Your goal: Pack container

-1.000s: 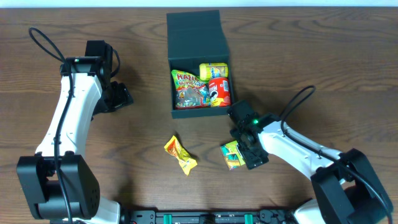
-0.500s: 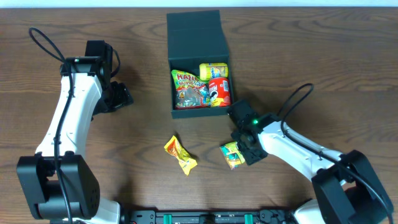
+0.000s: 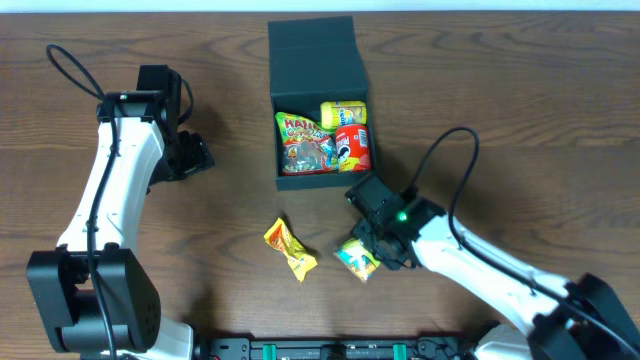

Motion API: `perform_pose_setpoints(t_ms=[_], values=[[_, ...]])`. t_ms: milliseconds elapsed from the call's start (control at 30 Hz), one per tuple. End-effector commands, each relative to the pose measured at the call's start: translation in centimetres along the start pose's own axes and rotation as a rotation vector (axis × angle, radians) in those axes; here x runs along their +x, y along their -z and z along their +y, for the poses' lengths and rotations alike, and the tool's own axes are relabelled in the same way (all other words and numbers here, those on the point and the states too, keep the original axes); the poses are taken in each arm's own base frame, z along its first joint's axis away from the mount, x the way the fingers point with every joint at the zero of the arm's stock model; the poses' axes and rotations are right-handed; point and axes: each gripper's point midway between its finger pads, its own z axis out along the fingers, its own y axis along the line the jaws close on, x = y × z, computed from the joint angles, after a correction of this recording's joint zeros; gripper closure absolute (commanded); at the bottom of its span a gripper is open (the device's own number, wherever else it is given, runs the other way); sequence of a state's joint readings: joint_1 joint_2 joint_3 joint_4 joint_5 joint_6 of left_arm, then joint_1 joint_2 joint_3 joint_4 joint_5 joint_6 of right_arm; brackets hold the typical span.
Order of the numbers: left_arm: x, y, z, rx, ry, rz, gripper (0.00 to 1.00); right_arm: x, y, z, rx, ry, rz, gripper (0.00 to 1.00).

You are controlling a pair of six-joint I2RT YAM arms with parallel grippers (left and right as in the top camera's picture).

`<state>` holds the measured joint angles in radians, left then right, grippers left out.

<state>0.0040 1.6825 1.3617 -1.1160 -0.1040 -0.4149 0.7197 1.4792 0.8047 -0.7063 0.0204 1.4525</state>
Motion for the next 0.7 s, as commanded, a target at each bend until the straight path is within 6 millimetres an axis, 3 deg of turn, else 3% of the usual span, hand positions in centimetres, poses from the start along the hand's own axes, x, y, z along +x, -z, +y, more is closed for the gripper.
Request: perform_pose_setpoints(t_ms=[0, 367, 667], values=[[0.1, -0.2, 0.1, -0.005, 0.006, 0.010, 0.05, 1.2, 1.5, 1.6, -0.068, 0.166, 0.004, 0.43], [0.1, -0.2, 0.1, -0.005, 0.006, 0.010, 0.05, 2.1, 7.4, 8.7, -0.242, 0.481, -0.047, 0.44], [0.1, -0.2, 0.1, -0.005, 0.006, 0.010, 0.05, -0.3, 10.5, 13.7, -0.180, 0.696, -0.154, 0.43]])
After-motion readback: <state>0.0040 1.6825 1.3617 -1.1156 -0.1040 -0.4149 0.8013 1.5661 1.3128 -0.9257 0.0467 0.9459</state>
